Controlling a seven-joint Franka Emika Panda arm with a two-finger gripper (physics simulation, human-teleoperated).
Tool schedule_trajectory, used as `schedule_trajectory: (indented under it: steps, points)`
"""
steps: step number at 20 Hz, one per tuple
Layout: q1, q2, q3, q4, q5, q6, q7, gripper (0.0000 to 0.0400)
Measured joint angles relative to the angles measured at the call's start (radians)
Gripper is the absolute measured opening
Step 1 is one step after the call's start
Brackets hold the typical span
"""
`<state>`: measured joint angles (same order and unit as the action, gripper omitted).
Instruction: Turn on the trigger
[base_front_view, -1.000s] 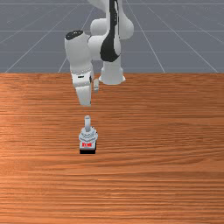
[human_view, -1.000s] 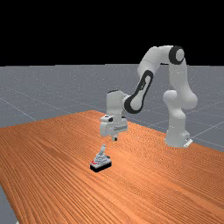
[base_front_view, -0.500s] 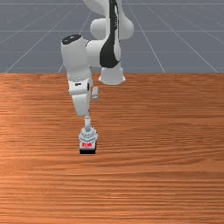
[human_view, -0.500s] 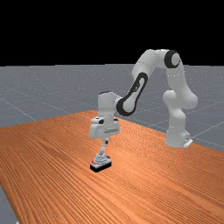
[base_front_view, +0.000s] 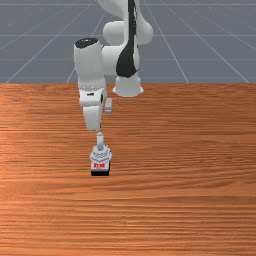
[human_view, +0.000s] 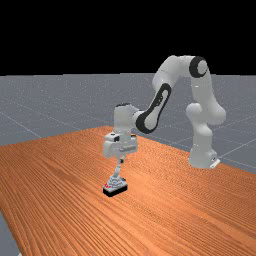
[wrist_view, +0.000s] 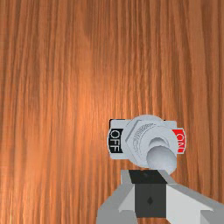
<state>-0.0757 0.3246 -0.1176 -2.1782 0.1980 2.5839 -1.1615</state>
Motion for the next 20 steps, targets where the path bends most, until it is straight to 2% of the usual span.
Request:
schedule_trajectory:
  steps: [2, 3, 4, 6, 7, 9, 10, 13, 14, 20]
  points:
    - [-0.001, -0.035, -0.002, -0.056, -0.006, 0.022, -0.002, 0.0000]
    - [-0.017, -0.041, 0.014, -0.063, 0.030, 0.017, -0.036, 0.0000]
    - [-0.019, -0.046, 0.016, -0.070, 0.035, 0.019, -0.042, 0.0000]
    - [0.004, -0.042, -0.004, -0.076, -0.010, 0.040, 0.003, 0.0000]
    - [-0.009, -0.031, 0.011, -0.073, 0.023, 0.045, -0.027, 0.0000]
    - [-0.008, -0.008, 0.013, -0.073, 0.031, 0.069, -0.033, 0.0000]
    - [-0.025, 0.008, 0.030, -0.057, 0.062, 0.042, -0.062, 0.0000]
    - [-0.034, 0.016, 0.041, -0.051, 0.071, 0.054, -0.096, 0.0000]
    - [-0.042, 0.018, 0.054, -0.060, 0.102, 0.102, -0.103, 0.0000]
    - [-0.057, 0.080, 0.074, 0.065, 0.123, 0.100, -0.107, 0.0000]
